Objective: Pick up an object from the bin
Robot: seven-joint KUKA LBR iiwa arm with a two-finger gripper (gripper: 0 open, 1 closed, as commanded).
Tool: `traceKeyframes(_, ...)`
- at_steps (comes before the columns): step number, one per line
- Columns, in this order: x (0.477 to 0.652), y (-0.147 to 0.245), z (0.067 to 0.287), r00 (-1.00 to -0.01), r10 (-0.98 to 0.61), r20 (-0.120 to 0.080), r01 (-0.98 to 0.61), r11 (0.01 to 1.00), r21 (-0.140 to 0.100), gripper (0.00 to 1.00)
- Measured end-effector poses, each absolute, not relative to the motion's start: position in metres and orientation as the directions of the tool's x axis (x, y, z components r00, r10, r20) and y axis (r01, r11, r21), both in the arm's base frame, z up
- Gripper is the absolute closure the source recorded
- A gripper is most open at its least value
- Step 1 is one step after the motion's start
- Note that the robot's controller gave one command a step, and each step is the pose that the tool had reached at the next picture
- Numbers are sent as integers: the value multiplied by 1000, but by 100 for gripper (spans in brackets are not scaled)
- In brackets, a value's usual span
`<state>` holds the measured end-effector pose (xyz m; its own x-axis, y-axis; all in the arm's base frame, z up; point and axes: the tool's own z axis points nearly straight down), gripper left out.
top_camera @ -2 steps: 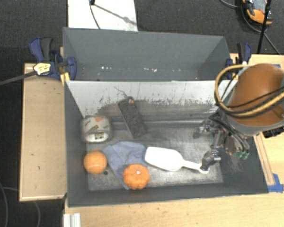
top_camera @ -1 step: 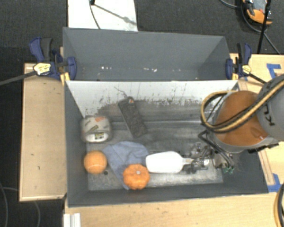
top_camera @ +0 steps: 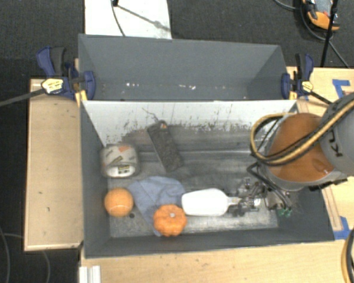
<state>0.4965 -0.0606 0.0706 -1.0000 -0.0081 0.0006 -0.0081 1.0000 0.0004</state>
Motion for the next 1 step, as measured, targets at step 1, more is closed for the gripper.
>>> traceKeyframes(1, 515, -72, 220, -999, -38, -4, -38, 999, -1, 100)
